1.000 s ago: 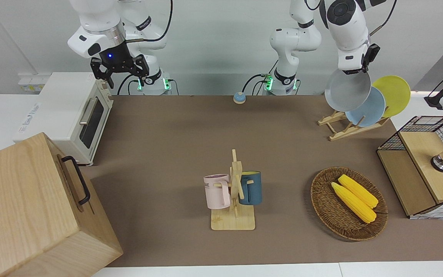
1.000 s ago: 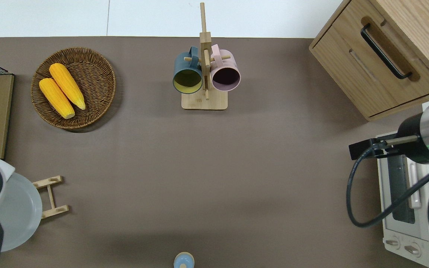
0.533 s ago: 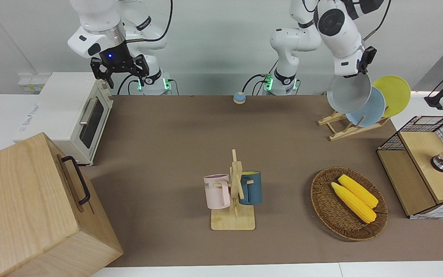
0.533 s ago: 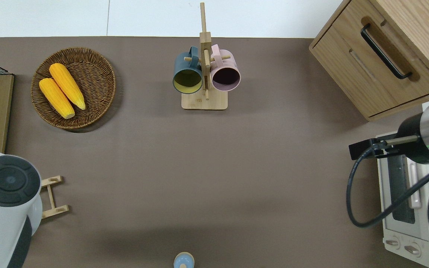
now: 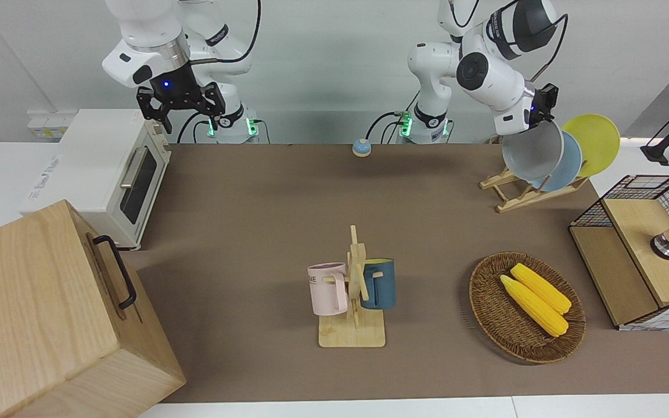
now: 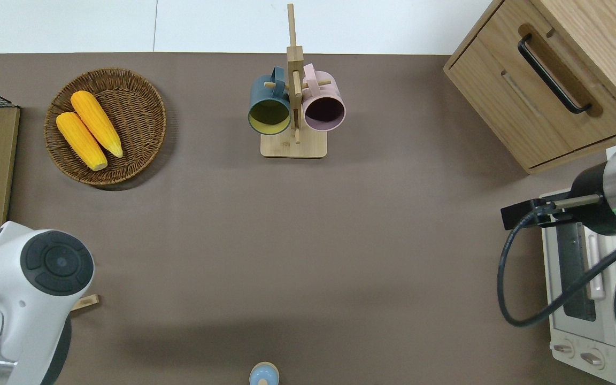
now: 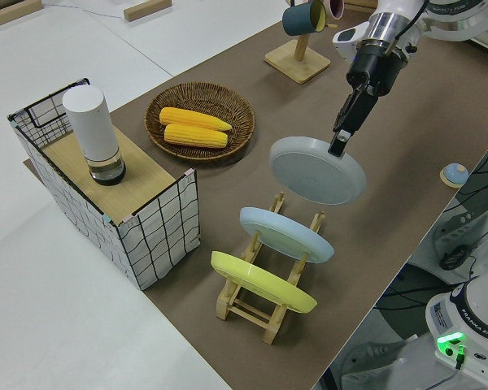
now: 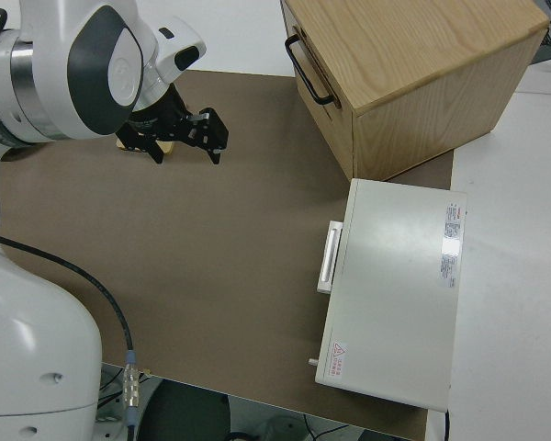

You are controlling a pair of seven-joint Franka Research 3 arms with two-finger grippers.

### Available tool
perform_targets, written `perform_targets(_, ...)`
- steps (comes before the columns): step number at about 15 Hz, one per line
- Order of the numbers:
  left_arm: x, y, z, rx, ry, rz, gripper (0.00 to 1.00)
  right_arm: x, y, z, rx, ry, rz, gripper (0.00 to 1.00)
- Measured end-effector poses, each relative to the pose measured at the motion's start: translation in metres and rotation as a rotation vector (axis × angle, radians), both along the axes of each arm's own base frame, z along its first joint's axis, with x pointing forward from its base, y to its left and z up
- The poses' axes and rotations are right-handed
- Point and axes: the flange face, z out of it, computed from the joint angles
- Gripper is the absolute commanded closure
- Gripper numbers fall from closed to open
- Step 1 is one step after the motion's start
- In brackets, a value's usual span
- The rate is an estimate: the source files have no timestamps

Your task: Pick gray plate from table and place it on lower plate rack with left arm

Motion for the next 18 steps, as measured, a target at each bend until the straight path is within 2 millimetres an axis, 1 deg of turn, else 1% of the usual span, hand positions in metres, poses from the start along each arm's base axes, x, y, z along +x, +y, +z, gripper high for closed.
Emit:
perform_targets(2,0.0,-0.001,-0.017,0.009,-0.012,0.006,1.0,0.0,0.0,0.0,0.0,0.0,0.0,0.011)
perform_targets(9,0.002,-0.003,-0.05,0.026,-0.041,0.029,1.0,0.0,0.0,0.0,0.0,0.0,0.0,0.011)
perform_targets(15,0.003,-0.016,-0.086,0.055,-0.051,0.045,1.0,0.0,0.0,0.0,0.0,0.0,0.0,0.011)
perform_targets(18,0.003,-0.02,-0.096,0.063,-0.048,0.045,1.0,0.0,0.0,0.0,0.0,0.0,0.0,0.011)
